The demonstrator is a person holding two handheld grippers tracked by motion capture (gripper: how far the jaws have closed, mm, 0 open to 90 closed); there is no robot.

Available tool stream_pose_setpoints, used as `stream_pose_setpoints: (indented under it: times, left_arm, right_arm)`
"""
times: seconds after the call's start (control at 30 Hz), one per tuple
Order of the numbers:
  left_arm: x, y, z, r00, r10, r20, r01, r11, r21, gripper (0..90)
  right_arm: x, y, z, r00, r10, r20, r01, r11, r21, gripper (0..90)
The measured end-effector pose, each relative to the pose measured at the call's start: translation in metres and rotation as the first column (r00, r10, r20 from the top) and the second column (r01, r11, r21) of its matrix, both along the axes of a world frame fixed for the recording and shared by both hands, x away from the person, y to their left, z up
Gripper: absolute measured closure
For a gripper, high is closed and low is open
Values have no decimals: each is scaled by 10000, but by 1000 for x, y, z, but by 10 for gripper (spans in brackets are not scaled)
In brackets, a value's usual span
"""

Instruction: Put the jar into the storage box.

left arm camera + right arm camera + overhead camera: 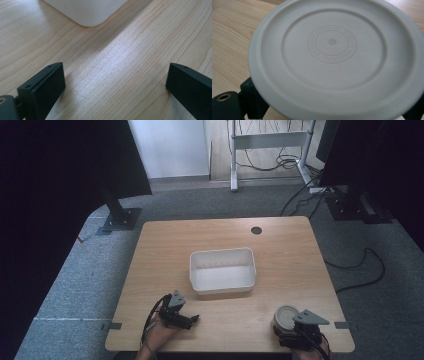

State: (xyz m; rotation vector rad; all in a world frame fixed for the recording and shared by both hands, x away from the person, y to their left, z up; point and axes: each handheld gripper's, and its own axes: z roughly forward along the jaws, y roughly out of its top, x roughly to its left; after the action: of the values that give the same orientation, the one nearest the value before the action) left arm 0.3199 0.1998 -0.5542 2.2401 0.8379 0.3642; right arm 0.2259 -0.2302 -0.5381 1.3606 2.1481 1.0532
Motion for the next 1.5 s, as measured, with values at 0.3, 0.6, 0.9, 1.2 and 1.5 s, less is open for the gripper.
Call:
stream_pose_setpoints:
  times: [0.3, 0.6, 0.9, 1.2, 1.5]
  left_arm:
    - [0, 0, 0, 10000, -1, -1, 1, 10000, 3, 23]
    - [0, 0, 0, 10000, 0, 0, 0, 10000, 2, 23]
    - [0, 0, 0, 10000, -9, 6, 9, 10000, 6, 23]
    - [0, 0, 0, 10000, -4, 6, 4, 10000, -6, 23]
    - [0, 0, 0, 10000, 1, 7, -1, 10000, -13, 23]
  right_arm:
    - [-3, 6, 4, 9997, -243, 61, 245, 9993, -299, 91]
    - [-5, 9, 8, 9994, -264, 230, 274, 9986, -451, 91]
    - [1, 14, 16, 9992, -157, 381, 178, 9983, -553, 91]
    - [10, 20, 24, 9988, 37, 490, -20, 9993, -361, 91]
    - [19, 25, 29, 9987, 137, 497, -123, 9995, -279, 91]
